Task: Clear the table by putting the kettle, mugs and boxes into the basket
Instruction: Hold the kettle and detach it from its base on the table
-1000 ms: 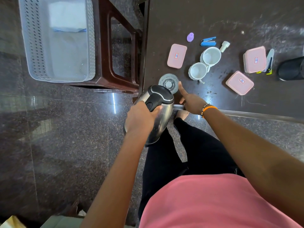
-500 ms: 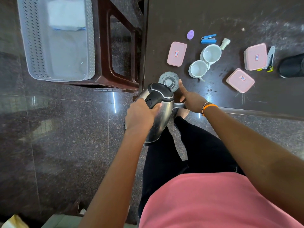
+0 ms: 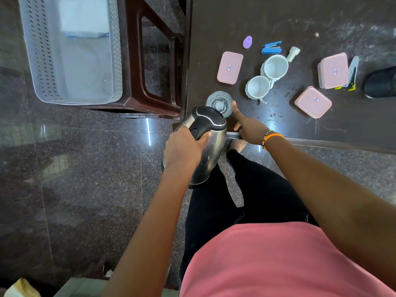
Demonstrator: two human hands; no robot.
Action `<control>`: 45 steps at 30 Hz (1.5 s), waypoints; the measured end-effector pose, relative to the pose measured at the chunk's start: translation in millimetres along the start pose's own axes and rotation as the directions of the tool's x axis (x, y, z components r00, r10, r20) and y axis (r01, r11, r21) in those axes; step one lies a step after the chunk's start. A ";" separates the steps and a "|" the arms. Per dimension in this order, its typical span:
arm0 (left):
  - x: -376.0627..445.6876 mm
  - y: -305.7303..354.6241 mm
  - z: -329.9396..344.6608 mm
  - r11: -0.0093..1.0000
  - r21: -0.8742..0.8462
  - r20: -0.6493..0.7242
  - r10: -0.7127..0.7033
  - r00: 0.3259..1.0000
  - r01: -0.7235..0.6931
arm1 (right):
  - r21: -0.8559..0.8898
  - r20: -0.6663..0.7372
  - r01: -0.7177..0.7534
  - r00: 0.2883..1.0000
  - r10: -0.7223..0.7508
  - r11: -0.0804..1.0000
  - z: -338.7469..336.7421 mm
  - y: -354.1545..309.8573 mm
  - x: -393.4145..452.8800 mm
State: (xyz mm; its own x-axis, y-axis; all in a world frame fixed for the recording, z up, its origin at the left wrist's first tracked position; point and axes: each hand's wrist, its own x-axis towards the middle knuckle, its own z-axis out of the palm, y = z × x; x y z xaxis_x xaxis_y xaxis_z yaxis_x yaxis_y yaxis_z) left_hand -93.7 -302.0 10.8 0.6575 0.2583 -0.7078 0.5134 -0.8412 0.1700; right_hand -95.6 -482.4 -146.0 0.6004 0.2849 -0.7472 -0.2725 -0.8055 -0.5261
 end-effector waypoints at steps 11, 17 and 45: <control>4.1 1.7 0.8 1.000 0.006 -0.012 0.011 1.000 -0.011 | 0.007 -0.004 0.001 1.000 -0.001 1.000 -0.2 3.3 2.2; 5.9 0.3 2.0 1.000 0.011 -0.012 0.011 1.000 -0.010 | 0.002 0.007 0.002 1.000 -0.002 1.000 -2.0 4.5 2.5; 4.8 -1.2 8.7 0.998 0.050 -0.034 0.032 0.999 -0.031 | 0.016 -0.012 0.008 1.000 -0.008 1.000 -8.1 5.7 5.5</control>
State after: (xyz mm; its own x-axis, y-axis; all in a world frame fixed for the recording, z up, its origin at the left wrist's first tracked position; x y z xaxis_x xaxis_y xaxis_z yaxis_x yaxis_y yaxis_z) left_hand -95.9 -303.9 1.2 0.6922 0.2468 -0.6782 0.4645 -0.8716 0.1569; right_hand -87.8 -489.6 -149.9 0.6115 0.2847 -0.7382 -0.2795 -0.7951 -0.5382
